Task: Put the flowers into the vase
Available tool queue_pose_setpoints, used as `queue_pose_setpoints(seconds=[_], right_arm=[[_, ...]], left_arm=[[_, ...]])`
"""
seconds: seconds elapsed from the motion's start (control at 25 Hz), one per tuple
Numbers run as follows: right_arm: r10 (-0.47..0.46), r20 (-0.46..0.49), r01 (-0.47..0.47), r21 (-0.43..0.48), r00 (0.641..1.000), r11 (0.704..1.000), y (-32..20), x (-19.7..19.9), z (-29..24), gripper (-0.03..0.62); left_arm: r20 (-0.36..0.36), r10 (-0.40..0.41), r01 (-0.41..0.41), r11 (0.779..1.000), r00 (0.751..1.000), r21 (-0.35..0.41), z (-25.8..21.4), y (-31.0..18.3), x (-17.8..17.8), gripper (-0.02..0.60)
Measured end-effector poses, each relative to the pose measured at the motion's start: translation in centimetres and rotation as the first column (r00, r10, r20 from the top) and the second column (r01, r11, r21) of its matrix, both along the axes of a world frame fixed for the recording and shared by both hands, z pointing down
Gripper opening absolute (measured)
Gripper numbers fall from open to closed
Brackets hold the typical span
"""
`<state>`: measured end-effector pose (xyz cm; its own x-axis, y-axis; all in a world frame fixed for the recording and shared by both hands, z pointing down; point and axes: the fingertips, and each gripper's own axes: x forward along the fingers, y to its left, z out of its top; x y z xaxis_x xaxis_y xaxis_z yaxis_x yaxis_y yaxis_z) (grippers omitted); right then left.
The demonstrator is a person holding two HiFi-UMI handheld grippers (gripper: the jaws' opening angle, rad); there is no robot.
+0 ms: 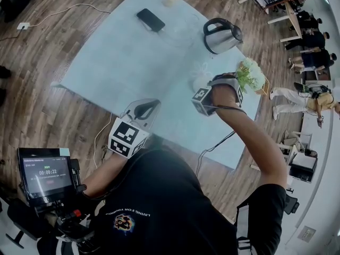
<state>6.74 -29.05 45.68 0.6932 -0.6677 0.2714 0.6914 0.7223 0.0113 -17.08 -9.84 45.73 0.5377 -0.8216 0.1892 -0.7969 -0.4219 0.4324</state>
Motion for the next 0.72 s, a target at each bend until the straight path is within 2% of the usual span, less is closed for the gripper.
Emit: queue_pose_setpoints(seconds=[0.72], right_arm=[[-0.002,0.089,0.001,0.007,0.996,1.000,1.3,-1.2,0.3,0.078]], left_arm=[[0.025,0.035,-0.035,0.999,0.999,0.014,-0.1,0.1,0.5,0.008]])
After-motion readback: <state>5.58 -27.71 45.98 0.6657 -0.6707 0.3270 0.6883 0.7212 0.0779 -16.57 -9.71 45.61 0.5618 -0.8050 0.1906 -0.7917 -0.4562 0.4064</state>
